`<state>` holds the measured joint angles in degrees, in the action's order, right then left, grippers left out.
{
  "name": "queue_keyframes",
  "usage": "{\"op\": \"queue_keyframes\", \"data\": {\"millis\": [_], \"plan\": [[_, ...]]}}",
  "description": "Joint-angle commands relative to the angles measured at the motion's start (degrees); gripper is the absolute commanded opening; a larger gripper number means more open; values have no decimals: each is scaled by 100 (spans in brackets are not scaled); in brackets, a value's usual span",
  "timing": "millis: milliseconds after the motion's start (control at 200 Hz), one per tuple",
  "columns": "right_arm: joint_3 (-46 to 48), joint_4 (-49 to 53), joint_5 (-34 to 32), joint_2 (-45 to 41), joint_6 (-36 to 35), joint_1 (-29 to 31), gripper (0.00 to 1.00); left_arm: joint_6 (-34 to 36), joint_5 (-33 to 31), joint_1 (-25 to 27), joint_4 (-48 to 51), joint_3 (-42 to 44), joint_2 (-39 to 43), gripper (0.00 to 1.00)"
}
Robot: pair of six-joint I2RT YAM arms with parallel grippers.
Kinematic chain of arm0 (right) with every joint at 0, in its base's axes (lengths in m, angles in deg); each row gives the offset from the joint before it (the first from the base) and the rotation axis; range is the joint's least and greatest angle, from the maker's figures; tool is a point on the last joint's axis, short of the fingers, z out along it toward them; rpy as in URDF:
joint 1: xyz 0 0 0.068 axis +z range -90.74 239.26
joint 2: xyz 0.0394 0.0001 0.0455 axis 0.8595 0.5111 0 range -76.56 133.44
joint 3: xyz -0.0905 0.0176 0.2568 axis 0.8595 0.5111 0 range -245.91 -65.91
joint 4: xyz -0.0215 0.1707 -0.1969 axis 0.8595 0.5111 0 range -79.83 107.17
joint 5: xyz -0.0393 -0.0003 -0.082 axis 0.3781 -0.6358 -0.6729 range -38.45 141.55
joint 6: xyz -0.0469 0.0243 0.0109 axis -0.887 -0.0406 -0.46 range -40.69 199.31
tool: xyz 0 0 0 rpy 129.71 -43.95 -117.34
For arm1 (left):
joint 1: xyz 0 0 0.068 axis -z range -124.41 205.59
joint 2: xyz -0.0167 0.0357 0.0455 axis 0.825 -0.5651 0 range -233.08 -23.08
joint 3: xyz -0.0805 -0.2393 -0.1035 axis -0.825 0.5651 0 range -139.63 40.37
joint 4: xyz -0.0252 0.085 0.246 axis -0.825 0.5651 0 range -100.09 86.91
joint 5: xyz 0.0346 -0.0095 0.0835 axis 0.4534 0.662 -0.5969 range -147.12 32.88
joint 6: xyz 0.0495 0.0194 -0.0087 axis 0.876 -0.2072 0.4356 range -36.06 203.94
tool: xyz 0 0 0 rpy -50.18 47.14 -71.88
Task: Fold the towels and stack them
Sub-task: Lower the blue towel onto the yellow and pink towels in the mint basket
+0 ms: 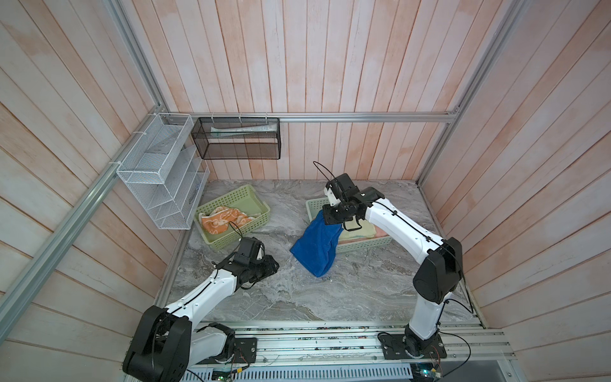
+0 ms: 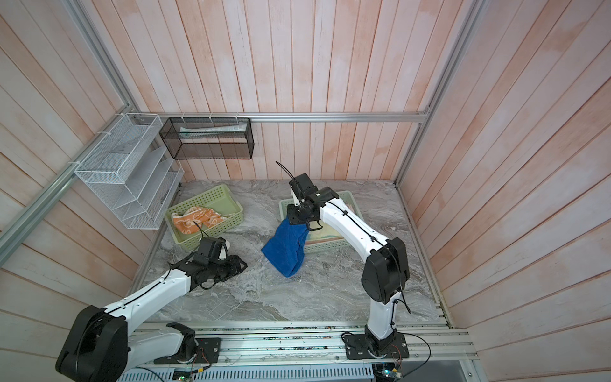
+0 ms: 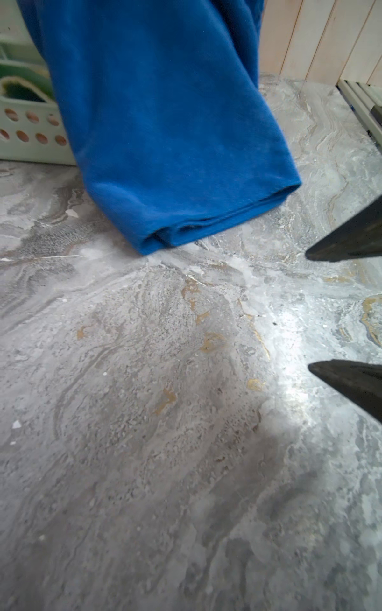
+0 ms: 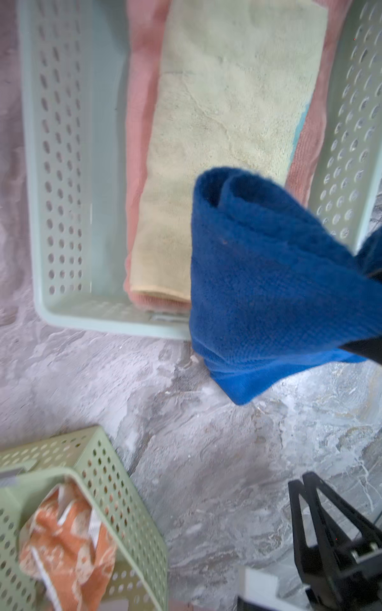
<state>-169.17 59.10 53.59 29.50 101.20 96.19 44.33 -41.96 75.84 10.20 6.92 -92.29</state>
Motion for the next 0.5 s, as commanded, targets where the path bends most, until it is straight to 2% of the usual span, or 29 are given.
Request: {"op": "queue_keyframes", "data": {"millis": [0, 275, 495], "plan": [[-564, 425, -469, -194, 234, 112, 0, 146, 2, -29, -57, -149, 7, 50], [-1763, 545, -721, -10, 335, 230, 0, 235, -40, -22, -47, -105, 35, 51], [-1773, 541, -906, 118, 254, -50, 0, 217, -47, -25, -52, -93, 60, 50]]}}
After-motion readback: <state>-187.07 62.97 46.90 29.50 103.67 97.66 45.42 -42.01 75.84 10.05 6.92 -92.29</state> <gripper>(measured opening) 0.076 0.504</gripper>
